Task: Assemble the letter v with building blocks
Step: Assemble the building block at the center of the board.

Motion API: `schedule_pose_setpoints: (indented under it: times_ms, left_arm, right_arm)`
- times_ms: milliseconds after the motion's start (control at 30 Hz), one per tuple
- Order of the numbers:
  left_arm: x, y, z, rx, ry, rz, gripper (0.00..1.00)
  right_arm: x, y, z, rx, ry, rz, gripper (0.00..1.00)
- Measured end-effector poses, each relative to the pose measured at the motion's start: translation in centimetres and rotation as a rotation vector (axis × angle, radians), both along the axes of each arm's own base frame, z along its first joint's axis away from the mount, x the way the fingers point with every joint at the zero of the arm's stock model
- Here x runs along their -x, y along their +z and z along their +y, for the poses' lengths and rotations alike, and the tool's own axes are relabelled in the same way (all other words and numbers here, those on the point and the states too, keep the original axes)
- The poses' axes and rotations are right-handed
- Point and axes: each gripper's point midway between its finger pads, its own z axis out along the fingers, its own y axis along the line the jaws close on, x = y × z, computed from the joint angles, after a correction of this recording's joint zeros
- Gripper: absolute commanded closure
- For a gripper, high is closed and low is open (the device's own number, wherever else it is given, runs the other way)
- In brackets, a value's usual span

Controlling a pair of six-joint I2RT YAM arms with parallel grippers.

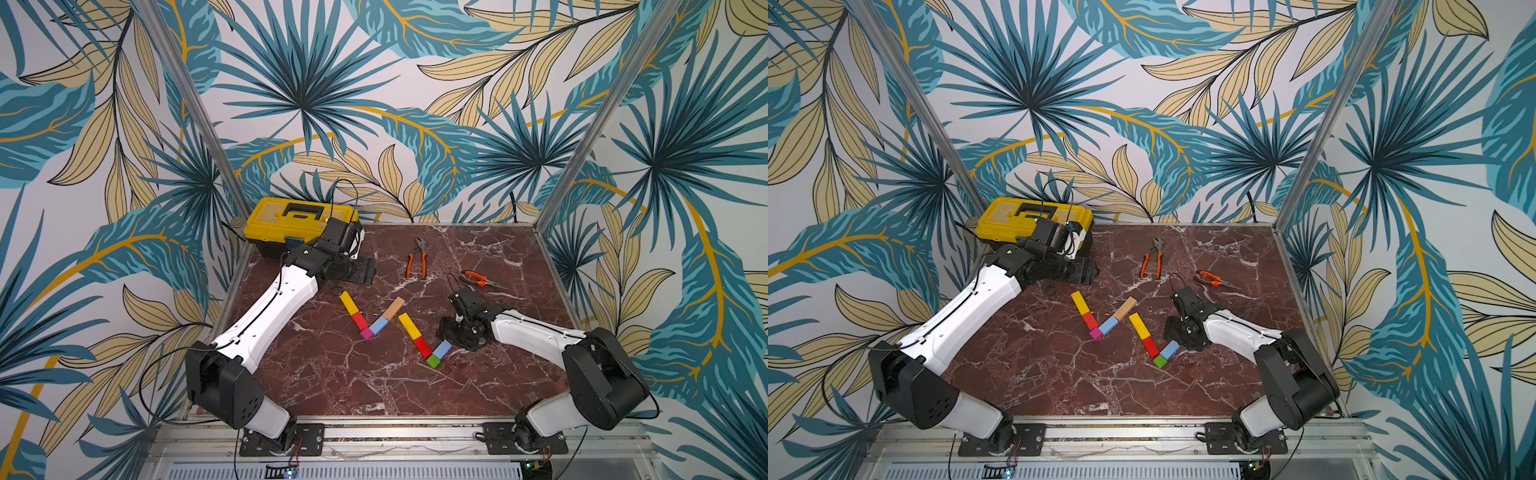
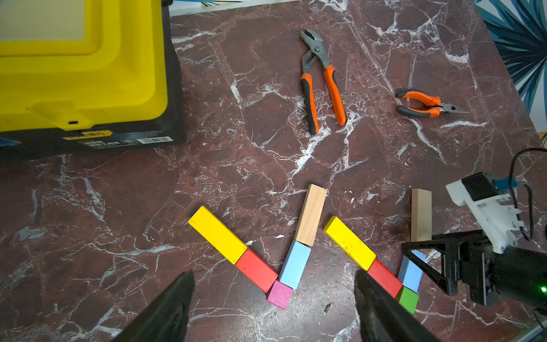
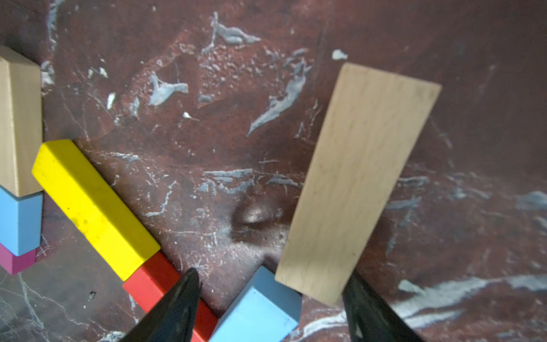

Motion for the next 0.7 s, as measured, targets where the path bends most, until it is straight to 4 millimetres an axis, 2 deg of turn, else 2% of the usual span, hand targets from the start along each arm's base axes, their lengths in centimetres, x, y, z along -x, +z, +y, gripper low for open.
schedule_pose_setpoints:
  times_ms: [267,333,433,567,700]
  left_arm:
    - [0.0,0.0,0.0,0.000,0.000,0.000,0.14]
    - [0.0,0.0,0.0,0.000,0.000,0.000,0.14]
    - [0.0,0.0,0.0,0.000,0.000,-0.001,0.14]
    - [0.0,0.0,0.0,0.000,0.000,-0.001,0.14]
    - [0.0,0.0,0.0,0.000,0.001,-0.001,0.14]
  right_arm:
    - [0.2,0.1,-0.1,0.015,0.006,0.006,0.21]
    - [0.4,0.6,-0.5,0.034,0.011,0.004,0.19]
    - [0.0,2.3,-1.0,0.047,0.021,-0.028,0.17]
    - [-2.0,5.4,-2.2,0.039,0.010,-0.105,0.14]
    - [-4.8,7.0,-3.3,0.047,0.012,-0.142,0.13]
